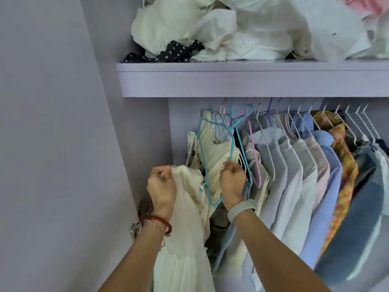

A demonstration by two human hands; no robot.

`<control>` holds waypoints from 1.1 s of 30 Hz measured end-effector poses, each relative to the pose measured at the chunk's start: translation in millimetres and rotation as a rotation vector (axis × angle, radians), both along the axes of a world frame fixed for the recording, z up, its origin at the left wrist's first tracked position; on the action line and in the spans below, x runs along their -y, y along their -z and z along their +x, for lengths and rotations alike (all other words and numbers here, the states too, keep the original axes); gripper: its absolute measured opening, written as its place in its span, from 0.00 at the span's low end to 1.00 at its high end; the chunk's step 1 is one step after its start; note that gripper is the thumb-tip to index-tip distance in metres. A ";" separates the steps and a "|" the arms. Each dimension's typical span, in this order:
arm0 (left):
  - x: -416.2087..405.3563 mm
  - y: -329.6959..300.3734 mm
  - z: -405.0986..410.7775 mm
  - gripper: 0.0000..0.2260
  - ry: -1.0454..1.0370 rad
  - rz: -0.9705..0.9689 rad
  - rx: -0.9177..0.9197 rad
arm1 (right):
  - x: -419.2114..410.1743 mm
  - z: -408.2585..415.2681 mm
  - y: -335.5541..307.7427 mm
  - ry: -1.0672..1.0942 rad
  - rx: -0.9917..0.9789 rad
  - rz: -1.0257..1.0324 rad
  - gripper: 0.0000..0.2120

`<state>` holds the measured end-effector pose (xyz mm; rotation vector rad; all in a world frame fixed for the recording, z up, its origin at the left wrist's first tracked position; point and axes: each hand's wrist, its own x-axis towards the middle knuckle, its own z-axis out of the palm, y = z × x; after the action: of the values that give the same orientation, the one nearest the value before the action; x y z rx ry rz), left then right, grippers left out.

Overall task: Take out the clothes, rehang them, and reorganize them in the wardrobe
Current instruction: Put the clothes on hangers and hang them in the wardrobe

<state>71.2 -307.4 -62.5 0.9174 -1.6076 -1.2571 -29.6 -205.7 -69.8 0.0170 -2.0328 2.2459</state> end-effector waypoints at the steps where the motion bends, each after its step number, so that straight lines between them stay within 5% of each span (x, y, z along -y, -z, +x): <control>1: -1.1 0.1 -5.7 0.04 0.011 0.008 0.003 | -5.7 -4.8 0.9 0.023 -0.006 0.002 0.11; 13: 31.2 0.5 -36.0 0.06 -0.043 0.141 -0.084 | 13.6 4.0 -2.0 -0.248 -0.474 0.406 0.11; 21: 43.3 -21.2 -69.8 0.10 -0.099 0.142 -0.194 | 64.4 -15.7 -32.1 -0.163 -0.402 0.340 0.11; 28: 59.5 -73.4 -113.6 0.09 -0.069 0.000 -0.385 | 75.6 -37.7 -31.4 -0.003 -0.437 0.577 0.13; 33: 78.9 -58.6 -135.7 0.07 -0.043 -0.109 -0.174 | 70.0 -43.2 -30.2 -0.085 -0.377 0.459 0.12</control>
<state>-64.5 -386.2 -3.8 0.7496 -1.4966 -1.1742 -72.8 -275.7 -39.6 0.5280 -2.2944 1.6040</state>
